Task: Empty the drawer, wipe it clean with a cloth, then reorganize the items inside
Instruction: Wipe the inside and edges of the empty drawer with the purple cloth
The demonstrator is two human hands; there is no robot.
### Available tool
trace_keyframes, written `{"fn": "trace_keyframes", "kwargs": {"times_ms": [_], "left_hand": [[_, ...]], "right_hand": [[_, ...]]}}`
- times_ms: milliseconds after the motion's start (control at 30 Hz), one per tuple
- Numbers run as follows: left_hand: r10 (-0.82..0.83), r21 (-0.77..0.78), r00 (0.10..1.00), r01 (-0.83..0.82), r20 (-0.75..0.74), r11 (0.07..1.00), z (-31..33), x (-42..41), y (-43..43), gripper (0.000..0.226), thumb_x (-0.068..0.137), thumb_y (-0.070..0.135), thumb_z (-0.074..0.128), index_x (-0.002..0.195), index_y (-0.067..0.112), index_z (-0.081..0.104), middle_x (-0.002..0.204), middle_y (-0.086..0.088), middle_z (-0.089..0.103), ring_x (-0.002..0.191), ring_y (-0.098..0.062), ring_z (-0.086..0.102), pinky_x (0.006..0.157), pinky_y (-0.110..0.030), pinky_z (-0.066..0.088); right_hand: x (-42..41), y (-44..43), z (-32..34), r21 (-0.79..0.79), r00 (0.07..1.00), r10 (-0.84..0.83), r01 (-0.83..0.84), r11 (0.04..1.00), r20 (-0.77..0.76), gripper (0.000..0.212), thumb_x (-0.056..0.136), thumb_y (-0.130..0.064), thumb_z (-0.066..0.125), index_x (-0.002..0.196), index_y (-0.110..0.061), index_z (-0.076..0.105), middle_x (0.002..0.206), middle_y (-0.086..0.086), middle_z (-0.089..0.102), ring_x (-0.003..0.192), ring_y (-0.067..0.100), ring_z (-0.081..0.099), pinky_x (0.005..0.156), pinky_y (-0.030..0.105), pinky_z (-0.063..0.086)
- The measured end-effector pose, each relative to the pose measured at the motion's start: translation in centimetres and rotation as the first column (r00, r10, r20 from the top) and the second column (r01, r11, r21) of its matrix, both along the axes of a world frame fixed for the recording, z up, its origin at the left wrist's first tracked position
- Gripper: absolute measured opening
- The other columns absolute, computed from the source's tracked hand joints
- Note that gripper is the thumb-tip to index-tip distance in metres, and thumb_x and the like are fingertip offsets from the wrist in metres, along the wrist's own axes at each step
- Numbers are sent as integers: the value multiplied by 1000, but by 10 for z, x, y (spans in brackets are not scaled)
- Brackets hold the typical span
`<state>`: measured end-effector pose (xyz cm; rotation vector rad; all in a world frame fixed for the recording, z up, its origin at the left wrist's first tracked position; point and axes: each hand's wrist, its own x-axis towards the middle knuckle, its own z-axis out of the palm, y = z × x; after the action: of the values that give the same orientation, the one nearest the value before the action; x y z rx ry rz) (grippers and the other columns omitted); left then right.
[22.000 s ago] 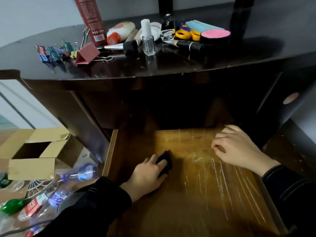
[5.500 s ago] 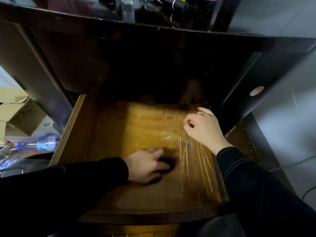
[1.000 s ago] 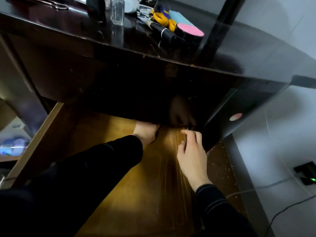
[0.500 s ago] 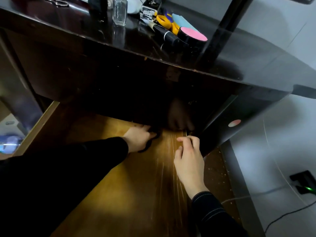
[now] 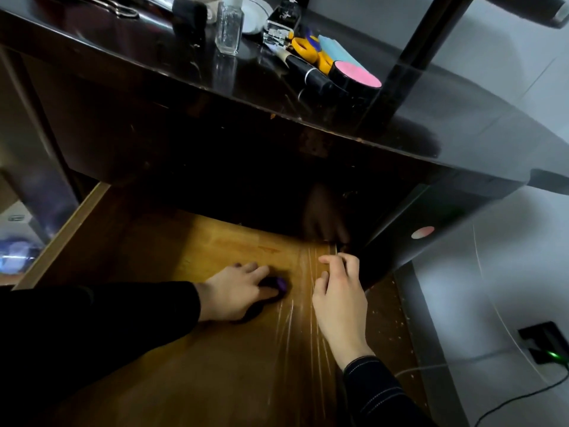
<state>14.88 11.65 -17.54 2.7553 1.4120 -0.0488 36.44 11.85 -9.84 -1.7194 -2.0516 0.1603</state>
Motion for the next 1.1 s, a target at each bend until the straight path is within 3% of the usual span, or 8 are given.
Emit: {"fn": "trace_keyframes", "kwargs": {"times_ms": [100,300,433,700,800,967,1033,1100], "left_hand": [[102,61,994,-99,-35,993,9,6,32,55,99,31,48,151,37,34,136,-9,41,113,-30,49,91,-41,50],[429,-3,862,-445,270,895,14,54,100,30,99,10,50,124,21,63,123,-5,64,112,-24,59,92,-18,41],[367,22,909,-378,197,925,18,62,95,37,99,11,48,132,22,59,132,-6,59,120,-28,54,102,-30,44],[-52,-18,997,51,-63,999,12,35,14,59,95,29,55,150,38,35,135,-12,37,114,-32,44,89,-46,49],[66,47,996,-63,-60,997,20,37,41,53,98,29,51,149,38,38,136,-11,42,114,-32,48,91,-43,50],[374,-66,885,-370,278,927,18,52,98,28,103,19,50,126,26,63,123,-2,64,108,-20,61,91,-22,45],[427,-31,860,-437,279,899,15,56,103,22,104,24,49,118,21,66,116,-5,66,98,-18,60,84,-24,44],[379,-39,891,-382,250,923,16,56,98,30,103,21,46,127,19,63,125,-8,63,112,-26,59,96,-32,47]], "right_hand": [[1,0,0,-4,1000,0,0,1000,2,26,99,-16,53,124,-23,57,134,-8,37,76,8,60,63,23,52],[0,1,2,-30,1000,-8,7,1000,-4,25,99,-18,52,123,-23,58,134,-8,38,83,8,61,64,17,48],[1,1,2,-29,1000,-6,6,1000,-13,25,99,-19,53,123,-24,58,135,-8,38,84,8,61,64,17,47],[1,0,0,17,1000,9,-8,1000,-15,24,98,-19,55,122,-24,58,132,-8,39,78,9,61,63,24,52],[2,0,0,3,1000,10,-10,1000,-26,25,99,-19,55,123,-25,58,133,-9,38,77,7,60,62,21,51],[2,2,1,-32,1000,-2,1,999,-30,25,100,-19,53,124,-26,57,134,-11,35,80,7,60,65,17,47],[2,2,1,-39,999,-4,2,999,-39,24,100,-20,52,123,-27,57,133,-13,34,79,7,60,63,15,44],[1,1,1,-33,999,-7,6,999,-45,24,100,-20,52,122,-27,57,132,-13,35,77,7,60,62,16,44]]}}
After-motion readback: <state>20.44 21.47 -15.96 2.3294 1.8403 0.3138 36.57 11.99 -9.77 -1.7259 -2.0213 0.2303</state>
